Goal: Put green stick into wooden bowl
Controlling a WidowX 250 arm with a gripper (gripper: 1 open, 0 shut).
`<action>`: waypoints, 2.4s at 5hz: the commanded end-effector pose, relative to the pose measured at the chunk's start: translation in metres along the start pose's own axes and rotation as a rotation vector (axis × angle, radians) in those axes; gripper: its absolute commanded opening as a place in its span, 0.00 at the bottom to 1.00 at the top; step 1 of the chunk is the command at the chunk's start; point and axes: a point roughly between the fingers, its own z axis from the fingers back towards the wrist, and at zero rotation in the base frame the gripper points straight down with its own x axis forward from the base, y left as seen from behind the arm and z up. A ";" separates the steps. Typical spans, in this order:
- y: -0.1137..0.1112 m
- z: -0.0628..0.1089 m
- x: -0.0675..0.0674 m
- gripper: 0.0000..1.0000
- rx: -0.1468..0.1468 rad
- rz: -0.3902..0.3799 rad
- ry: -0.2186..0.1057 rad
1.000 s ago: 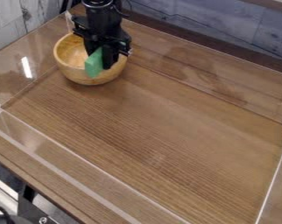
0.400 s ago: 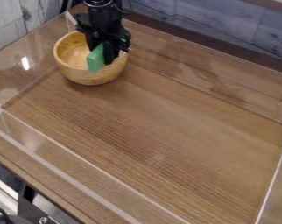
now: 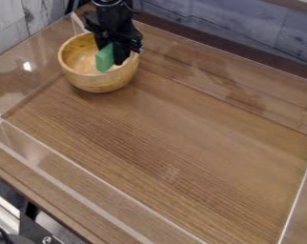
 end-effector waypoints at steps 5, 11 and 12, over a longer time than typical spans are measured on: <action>0.010 0.001 0.009 0.00 0.019 0.002 -0.043; 0.015 0.020 0.012 1.00 -0.006 0.069 -0.033; 0.016 0.026 0.014 1.00 -0.009 0.079 -0.035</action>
